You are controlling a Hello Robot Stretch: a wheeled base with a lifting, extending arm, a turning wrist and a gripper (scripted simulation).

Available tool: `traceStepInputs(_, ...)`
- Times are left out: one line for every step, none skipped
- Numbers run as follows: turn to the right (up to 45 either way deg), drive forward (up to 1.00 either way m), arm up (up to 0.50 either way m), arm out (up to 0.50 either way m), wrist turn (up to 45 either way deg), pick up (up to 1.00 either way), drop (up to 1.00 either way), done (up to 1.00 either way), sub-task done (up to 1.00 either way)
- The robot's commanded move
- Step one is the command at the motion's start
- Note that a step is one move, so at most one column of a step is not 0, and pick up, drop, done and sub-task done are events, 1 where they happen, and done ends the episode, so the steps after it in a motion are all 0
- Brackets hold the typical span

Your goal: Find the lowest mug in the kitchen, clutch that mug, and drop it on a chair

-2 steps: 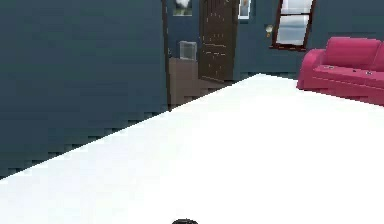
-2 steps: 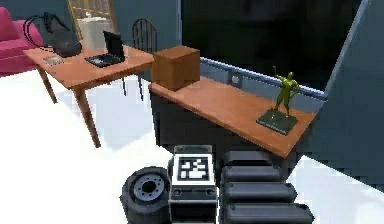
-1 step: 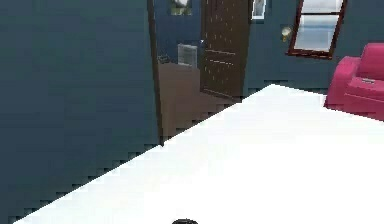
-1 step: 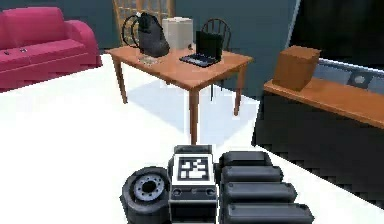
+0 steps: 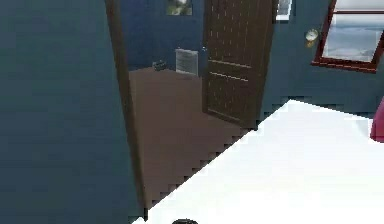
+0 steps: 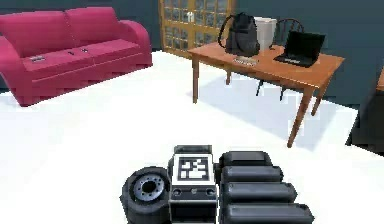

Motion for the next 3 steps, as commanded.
traceStepInputs(0.0,1.0,0.0,0.0,0.0,0.0,0.0,0.0,0.0)
traceStepInputs(0.0,0.25,0.0,0.0,0.0,0.0,0.0,0.0,0.0)
traceStepInputs(-30.0,0.0,0.0,0.0,0.0,0.0,0.0,0.0,0.0)
